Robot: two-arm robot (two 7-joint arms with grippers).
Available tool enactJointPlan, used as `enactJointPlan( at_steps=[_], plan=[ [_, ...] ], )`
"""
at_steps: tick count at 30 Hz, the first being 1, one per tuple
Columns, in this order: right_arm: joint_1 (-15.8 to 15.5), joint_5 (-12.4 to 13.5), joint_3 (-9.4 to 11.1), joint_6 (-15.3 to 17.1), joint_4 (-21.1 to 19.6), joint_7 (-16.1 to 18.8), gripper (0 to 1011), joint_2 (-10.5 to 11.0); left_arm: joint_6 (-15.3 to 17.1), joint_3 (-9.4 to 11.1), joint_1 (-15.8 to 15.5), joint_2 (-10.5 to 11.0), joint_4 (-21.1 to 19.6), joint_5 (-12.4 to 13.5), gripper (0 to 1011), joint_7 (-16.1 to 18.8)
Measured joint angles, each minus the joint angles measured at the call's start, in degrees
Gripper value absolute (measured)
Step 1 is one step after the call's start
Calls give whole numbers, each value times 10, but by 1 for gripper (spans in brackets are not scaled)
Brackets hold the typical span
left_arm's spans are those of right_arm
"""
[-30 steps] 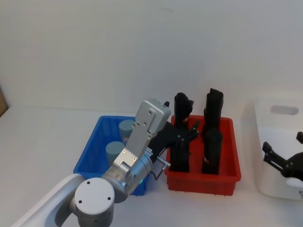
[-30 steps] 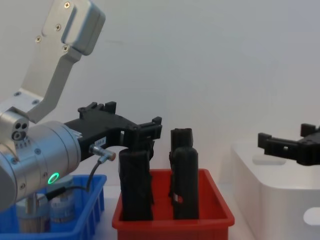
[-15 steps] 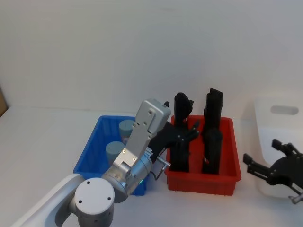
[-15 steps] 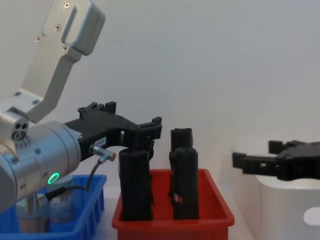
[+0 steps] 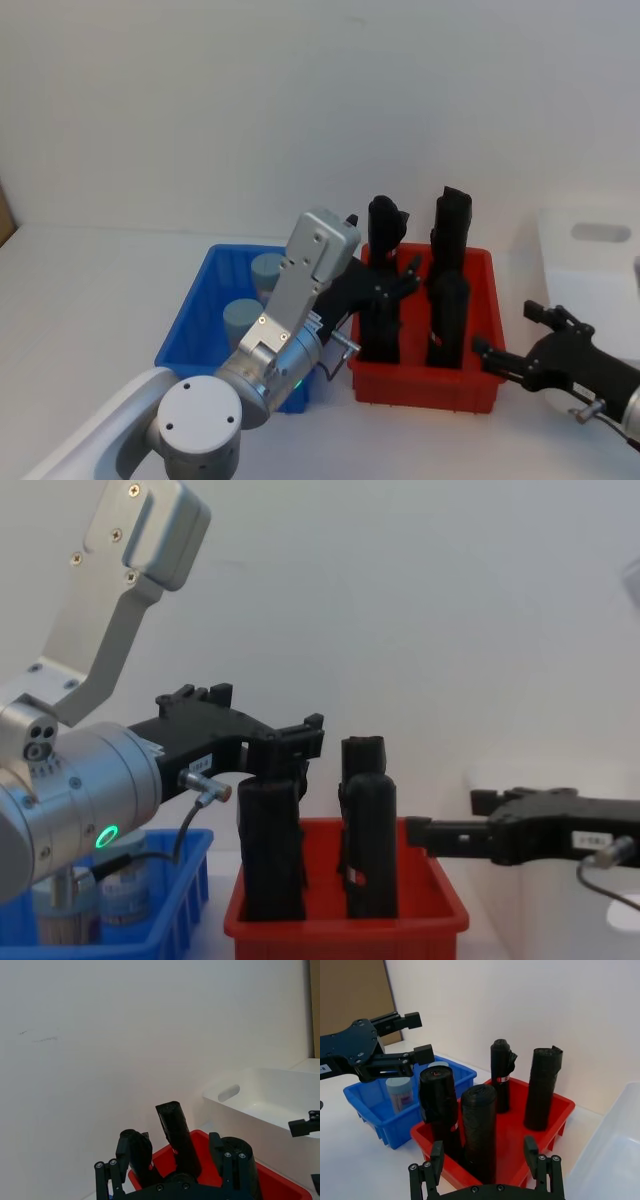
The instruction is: Pick the cotton swabs from the blue box and place them into the white box.
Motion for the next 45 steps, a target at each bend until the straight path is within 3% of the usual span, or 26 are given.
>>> enactJointPlan(
  at_steps=[15, 39, 45],
  plan=[
    [37, -21, -25, -16, 61, -18, 1001, -38, 0, 0, 0, 0, 0, 0, 1000, 0],
    [86, -38, -47, -45, 141, -47, 1001, -82, 0, 0, 0, 0, 0, 0, 1000, 0],
    [93, -40, -49, -47, 152, -48, 883, -88, 0, 0, 0, 0, 0, 0, 1000, 0]
  ],
)
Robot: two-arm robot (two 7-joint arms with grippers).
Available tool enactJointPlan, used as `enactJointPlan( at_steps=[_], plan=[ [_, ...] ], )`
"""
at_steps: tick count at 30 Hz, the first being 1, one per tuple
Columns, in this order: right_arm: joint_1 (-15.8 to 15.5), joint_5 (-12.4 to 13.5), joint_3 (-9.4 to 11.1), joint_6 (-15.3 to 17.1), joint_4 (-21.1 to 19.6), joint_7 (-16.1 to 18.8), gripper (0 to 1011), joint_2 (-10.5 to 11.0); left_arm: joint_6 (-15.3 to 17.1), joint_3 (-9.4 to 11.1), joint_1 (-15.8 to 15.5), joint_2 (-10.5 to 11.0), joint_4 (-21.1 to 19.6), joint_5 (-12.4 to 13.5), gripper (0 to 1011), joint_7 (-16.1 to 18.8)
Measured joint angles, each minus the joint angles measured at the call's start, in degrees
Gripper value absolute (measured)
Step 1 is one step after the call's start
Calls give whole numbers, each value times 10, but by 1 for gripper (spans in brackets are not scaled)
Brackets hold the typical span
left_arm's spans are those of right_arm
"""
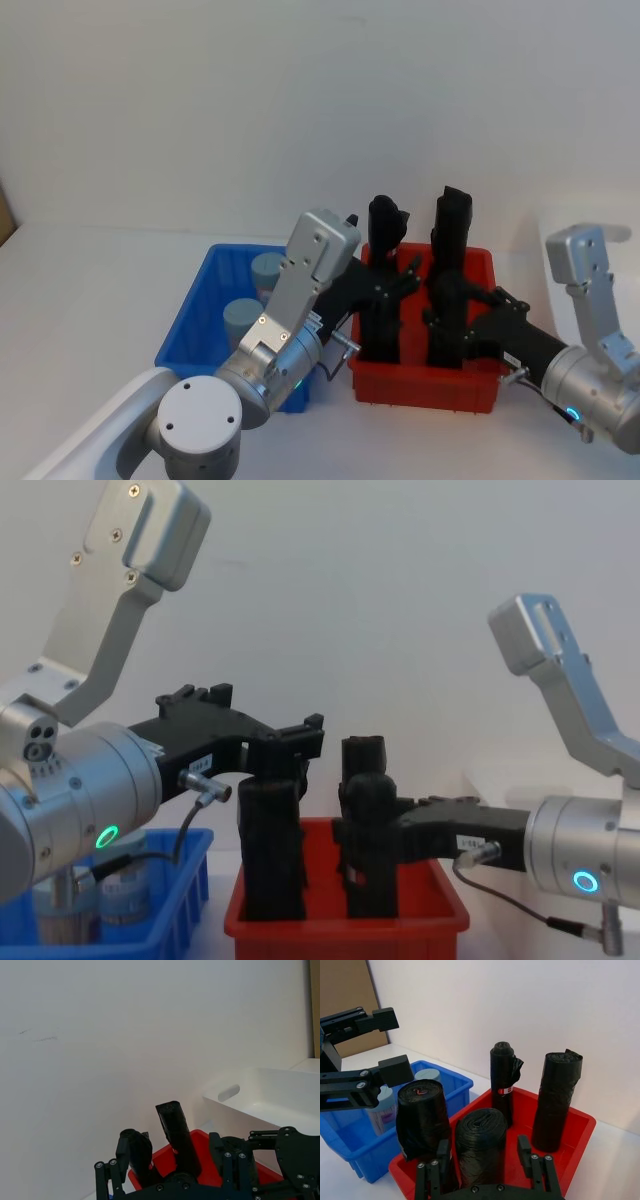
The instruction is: Pick the cotton swabs from the blue box and place them into the white box.
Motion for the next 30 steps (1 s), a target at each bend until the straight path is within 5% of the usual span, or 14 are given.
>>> enactJointPlan(
  at_steps=[13, 30],
  plan=[
    [8, -3, -3, -2, 12, -1, 487, -6, 0, 0, 0, 0, 0, 0, 1000, 0],
    [8, 6, 1, -16, -9, 0, 381, -3, 0, 0, 0, 0, 0, 0, 1000, 0]
  ],
)
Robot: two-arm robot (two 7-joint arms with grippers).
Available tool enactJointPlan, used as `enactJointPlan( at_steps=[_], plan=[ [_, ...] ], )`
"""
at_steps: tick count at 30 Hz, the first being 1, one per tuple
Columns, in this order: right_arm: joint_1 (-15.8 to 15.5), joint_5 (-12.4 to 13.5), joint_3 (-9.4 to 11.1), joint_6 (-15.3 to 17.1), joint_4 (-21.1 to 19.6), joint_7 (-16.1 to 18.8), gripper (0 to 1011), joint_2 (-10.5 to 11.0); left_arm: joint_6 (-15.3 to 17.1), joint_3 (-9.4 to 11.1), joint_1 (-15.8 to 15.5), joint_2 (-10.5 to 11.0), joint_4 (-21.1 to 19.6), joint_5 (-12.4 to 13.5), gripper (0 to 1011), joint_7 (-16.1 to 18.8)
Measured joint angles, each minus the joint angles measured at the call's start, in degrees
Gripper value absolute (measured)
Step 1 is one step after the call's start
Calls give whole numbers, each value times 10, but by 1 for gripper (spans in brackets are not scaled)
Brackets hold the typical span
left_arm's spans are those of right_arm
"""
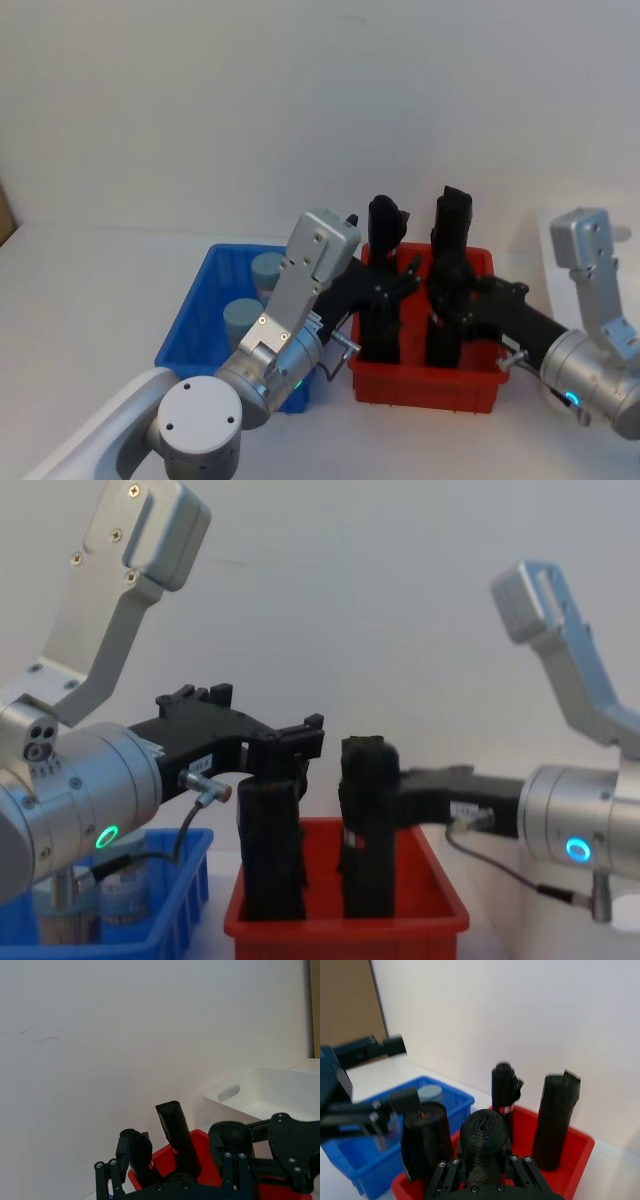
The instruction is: Pick the cotton swabs from the blue box and place them into the white box.
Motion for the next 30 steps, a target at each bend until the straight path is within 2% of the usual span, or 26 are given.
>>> enactJointPlan(
  at_steps=[13, 19, 30],
  plan=[
    [2, 24, 18, -30, -60, -11, 360, 12, 0, 0, 0, 0, 0, 0, 1000, 0],
    [11, 35, 37, -46, -97, -28, 360, 24, 0, 0, 0, 0, 0, 0, 1000, 0],
    [25, 36, 70, -59, -131, -65, 360, 48, 0, 0, 0, 0, 0, 0, 1000, 0]
  ],
)
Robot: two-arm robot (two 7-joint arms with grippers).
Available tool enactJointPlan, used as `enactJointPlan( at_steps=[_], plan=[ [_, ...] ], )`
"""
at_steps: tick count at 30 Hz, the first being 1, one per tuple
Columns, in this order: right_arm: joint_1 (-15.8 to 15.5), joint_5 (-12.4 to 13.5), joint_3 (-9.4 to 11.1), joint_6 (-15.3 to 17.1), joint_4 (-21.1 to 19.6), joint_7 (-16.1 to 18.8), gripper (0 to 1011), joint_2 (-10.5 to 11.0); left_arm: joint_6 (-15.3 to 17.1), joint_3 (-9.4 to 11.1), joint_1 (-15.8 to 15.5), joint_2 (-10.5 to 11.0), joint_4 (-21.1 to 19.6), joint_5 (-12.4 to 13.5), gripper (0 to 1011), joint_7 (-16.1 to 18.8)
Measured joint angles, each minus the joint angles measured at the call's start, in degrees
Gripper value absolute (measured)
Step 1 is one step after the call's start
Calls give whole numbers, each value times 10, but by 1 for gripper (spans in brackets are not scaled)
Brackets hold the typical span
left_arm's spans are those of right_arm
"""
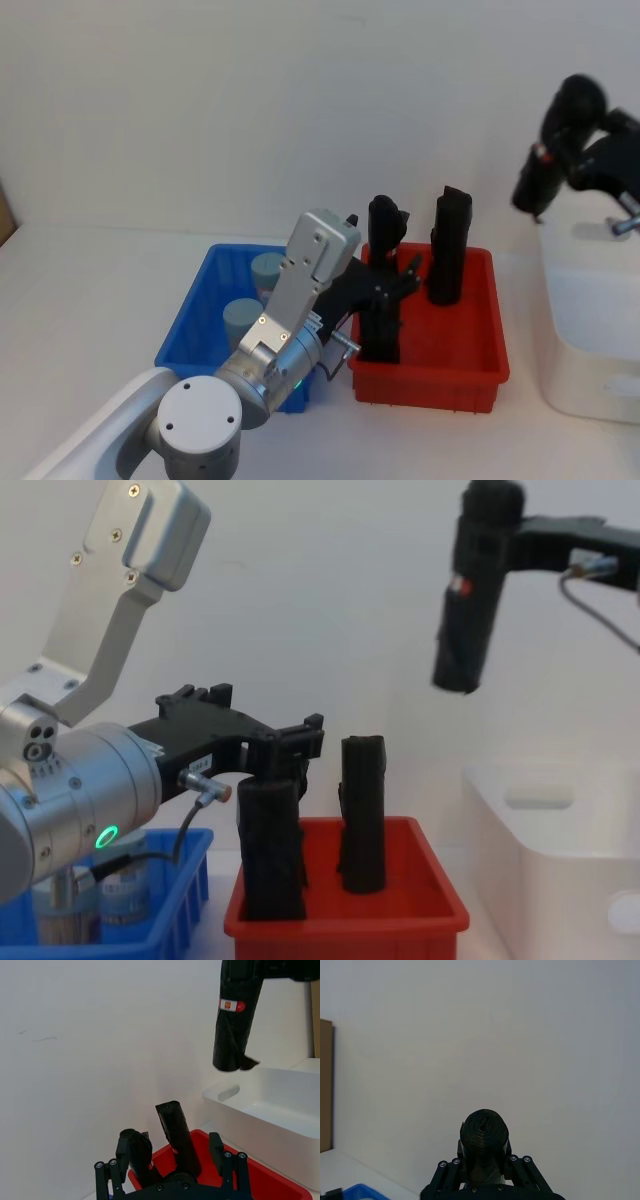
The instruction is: Pick the cotton swabs from the blue box and place them into the white box.
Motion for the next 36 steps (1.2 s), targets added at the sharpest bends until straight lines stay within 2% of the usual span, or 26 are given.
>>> enactJointPlan(
  at_steps=[7, 12, 27, 28, 31, 32, 36],
  plan=[
    [3, -11, 20, 3, -8, -25, 360, 19, 0, 0, 0, 0, 0, 0, 1000, 0],
    [1, -19, 31, 19, -9, -42, 360, 31, 0, 0, 0, 0, 0, 0, 1000, 0],
    [-10, -28, 41, 65, 9, -57, 380, 45, 0, 0, 0, 0, 0, 0, 999, 0],
    [-10, -28, 41, 67, 11, -58, 436, 45, 0, 0, 0, 0, 0, 0, 1000, 0],
    [-11, -29, 42, 71, 14, -58, 495, 46, 0, 0, 0, 0, 0, 0, 1000, 0],
    [-12, -29, 42, 72, 14, -59, 552, 46, 0, 0, 0, 0, 0, 0, 1000, 0],
    [-13, -30, 43, 76, 17, -59, 668, 47, 0, 0, 0, 0, 0, 0, 1000, 0]
  ],
)
